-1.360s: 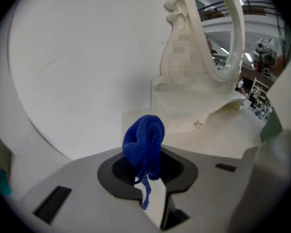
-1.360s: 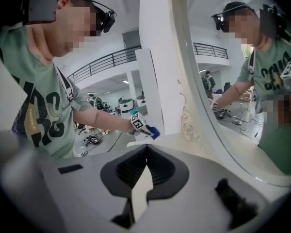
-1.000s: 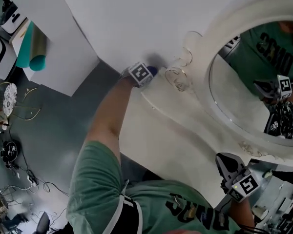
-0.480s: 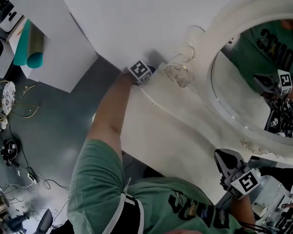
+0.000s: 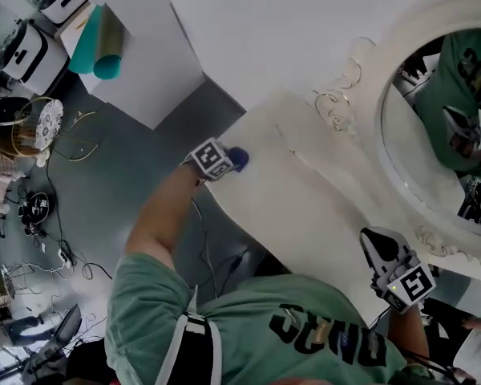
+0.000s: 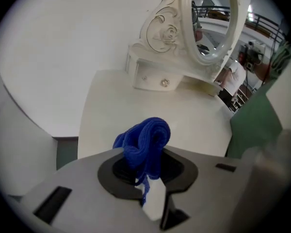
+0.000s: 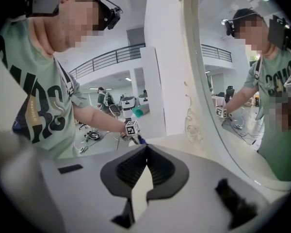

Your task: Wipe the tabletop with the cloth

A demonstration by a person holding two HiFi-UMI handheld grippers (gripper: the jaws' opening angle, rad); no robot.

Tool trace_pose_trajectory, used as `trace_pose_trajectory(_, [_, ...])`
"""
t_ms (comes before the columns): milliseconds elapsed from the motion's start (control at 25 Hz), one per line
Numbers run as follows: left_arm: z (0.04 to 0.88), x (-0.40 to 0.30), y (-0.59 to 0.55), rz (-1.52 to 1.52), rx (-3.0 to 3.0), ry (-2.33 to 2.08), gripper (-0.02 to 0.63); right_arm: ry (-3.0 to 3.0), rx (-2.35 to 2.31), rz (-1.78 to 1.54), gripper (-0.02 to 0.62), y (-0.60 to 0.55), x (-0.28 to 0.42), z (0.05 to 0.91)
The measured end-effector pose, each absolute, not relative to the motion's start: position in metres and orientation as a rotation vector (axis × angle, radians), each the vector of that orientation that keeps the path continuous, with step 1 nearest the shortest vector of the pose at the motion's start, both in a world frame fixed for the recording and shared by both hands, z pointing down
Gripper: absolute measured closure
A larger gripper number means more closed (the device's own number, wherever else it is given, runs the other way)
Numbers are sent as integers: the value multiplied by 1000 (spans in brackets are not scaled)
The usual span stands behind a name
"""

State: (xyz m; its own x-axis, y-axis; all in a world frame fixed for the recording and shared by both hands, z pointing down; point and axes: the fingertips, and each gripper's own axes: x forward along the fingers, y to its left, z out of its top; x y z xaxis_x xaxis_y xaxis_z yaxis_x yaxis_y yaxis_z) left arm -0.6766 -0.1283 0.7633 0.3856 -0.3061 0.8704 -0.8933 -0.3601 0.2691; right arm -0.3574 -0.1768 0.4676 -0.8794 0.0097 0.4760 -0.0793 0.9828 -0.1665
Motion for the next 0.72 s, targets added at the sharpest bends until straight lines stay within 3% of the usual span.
trace_pose_trajectory(360, [757,-651,76,920,1654,-1034,520,-2686,-48,200,583,-145,-365,447])
trace_pose_trajectory(560, [712,-639,-26,815,1842,-1198,520,-2704,17,181,583,-148,-350,434])
trace_pose_trajectory(720, [709,-633,-161,925,1974,-1299,520,-2696,107,184,583,-152,-334,436])
